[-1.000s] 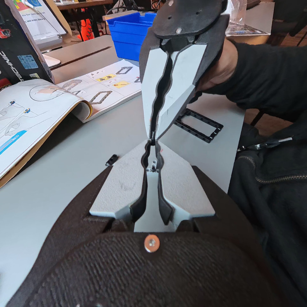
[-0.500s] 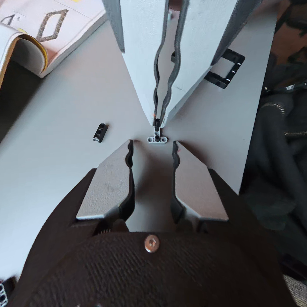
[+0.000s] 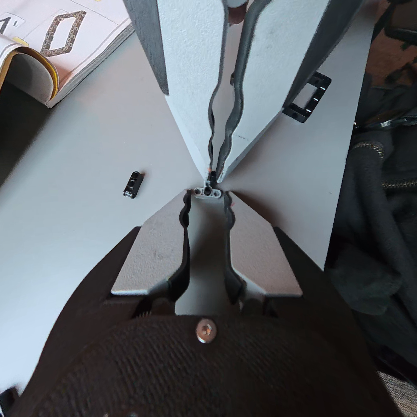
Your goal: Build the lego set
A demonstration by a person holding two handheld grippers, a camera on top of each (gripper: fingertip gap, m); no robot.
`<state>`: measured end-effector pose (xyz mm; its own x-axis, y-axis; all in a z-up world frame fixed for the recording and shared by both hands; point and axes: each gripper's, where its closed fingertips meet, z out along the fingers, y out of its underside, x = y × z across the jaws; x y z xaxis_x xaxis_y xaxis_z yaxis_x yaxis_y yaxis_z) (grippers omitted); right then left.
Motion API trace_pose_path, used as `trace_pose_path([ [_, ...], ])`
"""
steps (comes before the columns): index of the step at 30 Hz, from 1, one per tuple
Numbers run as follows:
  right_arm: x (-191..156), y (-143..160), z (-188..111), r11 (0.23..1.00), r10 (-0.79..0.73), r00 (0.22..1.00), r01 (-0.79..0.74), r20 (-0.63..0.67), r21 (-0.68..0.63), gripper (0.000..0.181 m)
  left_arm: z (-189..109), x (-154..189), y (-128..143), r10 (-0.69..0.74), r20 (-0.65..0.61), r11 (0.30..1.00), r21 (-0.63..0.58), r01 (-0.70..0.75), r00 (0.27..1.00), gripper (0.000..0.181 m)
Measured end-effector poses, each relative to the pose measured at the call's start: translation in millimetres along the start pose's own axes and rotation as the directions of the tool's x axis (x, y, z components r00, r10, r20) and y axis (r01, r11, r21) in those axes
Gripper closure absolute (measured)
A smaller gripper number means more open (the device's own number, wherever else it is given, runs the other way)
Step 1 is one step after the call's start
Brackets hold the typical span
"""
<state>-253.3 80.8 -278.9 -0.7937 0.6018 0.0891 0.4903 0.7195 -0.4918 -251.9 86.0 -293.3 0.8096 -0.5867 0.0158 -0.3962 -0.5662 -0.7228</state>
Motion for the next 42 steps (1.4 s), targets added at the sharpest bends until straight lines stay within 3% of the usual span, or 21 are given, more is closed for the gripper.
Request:
trace_pose_path([
  [30, 4.4, 5.9, 2.9, 0.991, -0.097, 0.995, 0.096, -0.004, -0.093, 0.180, 2.3, -1.2, -1.7, 0.006, -0.025, 1.000, 0.001, -0.006, 1.000, 0.159],
  [42, 4.8, 5.7, 3.9, 0.983, -0.123, 0.991, 0.129, 0.057, -0.131, 0.179, 1.9, -1.6, -1.1, -0.009, -0.027, 1.000, 0.000, 0.009, 1.000, 0.159],
])
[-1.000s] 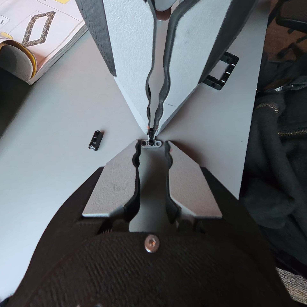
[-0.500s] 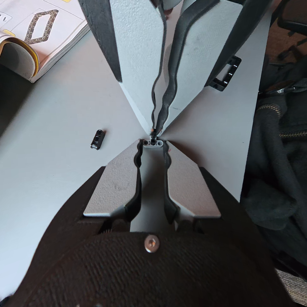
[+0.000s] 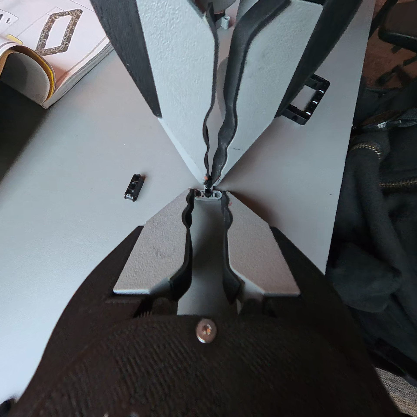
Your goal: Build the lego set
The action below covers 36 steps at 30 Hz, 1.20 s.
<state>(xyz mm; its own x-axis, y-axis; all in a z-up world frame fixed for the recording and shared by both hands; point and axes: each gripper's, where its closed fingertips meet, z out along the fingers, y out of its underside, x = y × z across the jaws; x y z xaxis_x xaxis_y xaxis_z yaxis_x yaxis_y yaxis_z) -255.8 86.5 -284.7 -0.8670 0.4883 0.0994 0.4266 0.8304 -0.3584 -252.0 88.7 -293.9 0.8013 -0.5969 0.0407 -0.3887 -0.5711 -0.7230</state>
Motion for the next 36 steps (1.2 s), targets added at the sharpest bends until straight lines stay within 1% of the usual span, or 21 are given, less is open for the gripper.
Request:
trace_pose_path([
  [5, -0.1, -0.2, 0.2, 1.000, -0.006, 1.000, 0.006, 0.002, 0.027, 0.179, 0.1, 0.0, 0.1, -0.001, 0.002, 1.000, 0.000, 0.001, 1.000, 0.159],
  [12, 0.0, -2.4, 0.9, 0.997, -0.069, 0.998, 0.070, 0.013, -0.016, 0.179, -0.1, -0.6, 0.3, -0.017, 0.002, 1.000, 0.000, 0.017, 1.000, 0.159],
  [15, -0.1, -1.9, 0.9, 0.999, -0.046, 0.998, 0.045, 0.030, 0.024, 0.179, -0.2, -0.2, 0.2, -0.011, 0.003, 1.000, 0.000, 0.011, 1.000, 0.159],
  [18, -0.2, -1.8, 1.1, 0.996, -0.013, 0.999, 0.010, 0.033, 0.091, 0.179, -0.2, -0.5, 0.2, -0.018, -0.001, 1.000, 0.001, 0.018, 1.000, 0.159],
  [20, -0.1, -2.1, 1.1, 0.992, -0.002, 1.000, 0.000, 0.018, 0.125, 0.179, -0.4, -0.2, 0.3, -0.019, -0.004, 1.000, 0.000, 0.019, 1.000, 0.159],
  [23, 0.7, -4.8, 2.2, 0.996, -0.034, 0.999, 0.034, 0.002, 0.079, 0.179, -1.0, -1.1, 0.7, -0.032, -0.007, 0.999, 0.001, 0.032, 0.999, 0.160],
  [26, 0.4, -4.6, 2.0, 0.995, -0.053, 0.998, 0.057, -0.043, 0.086, 0.179, -0.9, -0.7, 0.8, -0.022, 0.000, 1.000, 0.001, 0.022, 1.000, 0.159],
  [28, -0.2, -3.3, 1.4, 0.993, -0.103, 0.991, 0.108, -0.082, 0.054, 0.179, -0.5, -0.4, 0.5, -0.024, -0.004, 1.000, 0.003, 0.024, 1.000, 0.159],
  [29, -0.5, -1.7, 0.8, 0.994, -0.081, 0.995, 0.086, -0.062, 0.069, 0.179, -0.2, -0.2, 0.3, -0.021, -0.004, 1.000, 0.003, 0.021, 1.000, 0.159],
  [31, -0.6, 0.0, 0.7, 0.987, 0.007, 1.000, -0.011, 0.024, 0.159, 0.179, -0.2, -0.1, 0.4, -0.019, -0.003, 1.000, 0.003, 0.019, 1.000, 0.159],
  [34, -1.9, -4.8, 1.8, 0.962, 0.074, 0.992, -0.099, 0.102, 0.256, 0.179, -1.2, 1.2, 1.1, -0.031, -0.022, 1.000, 0.001, 0.031, 0.999, 0.159],
  [35, -2.8, -4.5, 1.4, 0.948, 0.101, 0.988, -0.132, 0.120, 0.289, 0.179, -1.2, 1.8, 1.1, -0.033, -0.028, 0.999, 0.002, 0.033, 0.999, 0.159],
  [36, -3.1, -3.0, 1.1, 0.940, 0.114, 0.987, -0.144, 0.112, 0.311, 0.179, -0.9, 1.9, 1.0, -0.027, -0.023, 1.000, 0.002, 0.027, 0.999, 0.159],
])
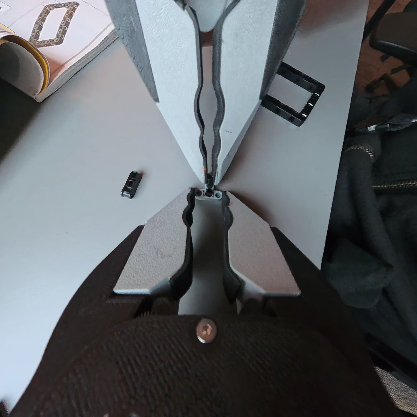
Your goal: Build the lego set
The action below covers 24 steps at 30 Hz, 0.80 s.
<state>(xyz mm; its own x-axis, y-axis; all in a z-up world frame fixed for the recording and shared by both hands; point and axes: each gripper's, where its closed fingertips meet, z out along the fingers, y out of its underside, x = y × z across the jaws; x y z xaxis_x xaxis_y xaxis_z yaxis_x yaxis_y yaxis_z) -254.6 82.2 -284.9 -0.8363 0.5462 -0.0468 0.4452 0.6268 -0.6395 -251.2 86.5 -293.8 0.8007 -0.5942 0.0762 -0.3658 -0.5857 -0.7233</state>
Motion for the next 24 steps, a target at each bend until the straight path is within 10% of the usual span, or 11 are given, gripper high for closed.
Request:
trace_pose_path([
  [6, 3.0, -2.0, 1.4, 0.979, -0.178, 0.977, 0.164, -0.116, -0.120, 0.179, -0.5, -2.0, 0.1, -0.018, 0.001, 1.000, 0.000, 0.018, 1.000, 0.160],
  [24, 3.2, 3.2, 2.8, 0.999, 0.027, 0.998, -0.029, -0.051, -0.035, 0.179, 0.1, -1.9, -0.6, -0.021, 0.003, 1.000, 0.004, 0.021, 1.000, 0.160],
])
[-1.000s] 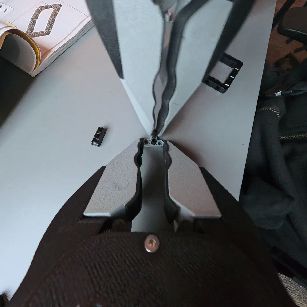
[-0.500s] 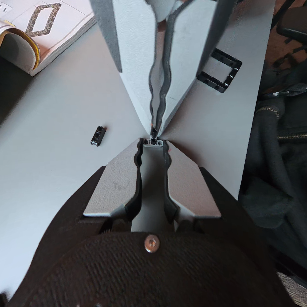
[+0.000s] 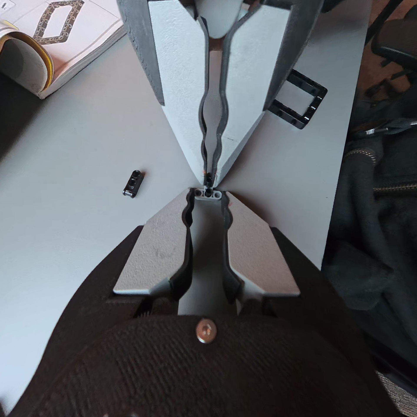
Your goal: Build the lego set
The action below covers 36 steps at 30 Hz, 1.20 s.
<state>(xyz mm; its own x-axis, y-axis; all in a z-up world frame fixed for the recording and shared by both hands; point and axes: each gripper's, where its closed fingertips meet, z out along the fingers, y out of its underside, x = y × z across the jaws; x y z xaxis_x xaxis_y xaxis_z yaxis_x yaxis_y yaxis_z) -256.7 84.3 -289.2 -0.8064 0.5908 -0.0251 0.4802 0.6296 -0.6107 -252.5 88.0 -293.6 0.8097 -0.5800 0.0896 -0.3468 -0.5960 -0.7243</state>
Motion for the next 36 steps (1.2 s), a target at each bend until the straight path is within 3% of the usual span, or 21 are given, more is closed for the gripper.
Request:
trace_pose_path([
  [8, 1, -17, -24, 0.982, 0.050, 0.998, -0.042, -0.041, 0.185, 0.181, 0, -1, 0, -0.005, 0.002, 1.000, 0.003, 0.005, 1.000, 0.159],
  [12, 2, -23, -29, 0.987, 0.005, 0.994, 0.011, -0.105, 0.159, 0.181, 0, -1, 0, -0.001, 0.007, 1.000, 0.002, 0.001, 1.000, 0.159],
  [15, 5, 0, -8, 1.000, -0.020, 0.991, 0.021, -0.132, 0.006, 0.181, 1, -1, -1, 0.003, 0.012, 1.000, 0.004, -0.003, 1.000, 0.159],
  [17, 5, 0, -8, 0.999, -0.037, 0.988, 0.039, -0.147, 0.012, 0.181, 0, -1, 0, 0.003, 0.014, 1.000, 0.002, -0.003, 1.000, 0.159],
  [20, 5, -24, -27, 0.991, -0.018, 0.989, 0.038, -0.150, 0.132, 0.181, 0, -1, 0, 0.002, 0.012, 1.000, 0.002, -0.002, 1.000, 0.159],
  [24, -1, -9, -7, 0.998, -0.038, 0.992, 0.044, -0.117, 0.047, 0.181, 0, -2, -1, -0.003, 0.011, 1.000, 0.003, 0.003, 1.000, 0.159],
  [26, 6, -5, -10, 0.999, -0.041, 0.988, 0.043, -0.151, 0.010, 0.181, 0, -2, -1, -0.001, 0.013, 1.000, 0.003, 0.000, 1.000, 0.159],
  [29, 2, -15, -13, 0.997, -0.029, 0.992, 0.038, -0.125, 0.071, 0.181, 0, -2, -1, -0.002, 0.011, 1.000, 0.003, 0.002, 1.000, 0.159],
  [33, 2, -12, -7, 0.998, -0.039, 0.988, 0.044, -0.147, 0.036, 0.181, 0, -2, -1, -0.004, 0.011, 1.000, 0.003, 0.004, 1.000, 0.159],
  [36, 9, -32, -27, 0.979, 0.019, 0.983, 0.019, -0.181, 0.205, 0.181, 0, -2, -1, -0.003, 0.012, 1.000, 0.004, 0.003, 1.000, 0.159],
])
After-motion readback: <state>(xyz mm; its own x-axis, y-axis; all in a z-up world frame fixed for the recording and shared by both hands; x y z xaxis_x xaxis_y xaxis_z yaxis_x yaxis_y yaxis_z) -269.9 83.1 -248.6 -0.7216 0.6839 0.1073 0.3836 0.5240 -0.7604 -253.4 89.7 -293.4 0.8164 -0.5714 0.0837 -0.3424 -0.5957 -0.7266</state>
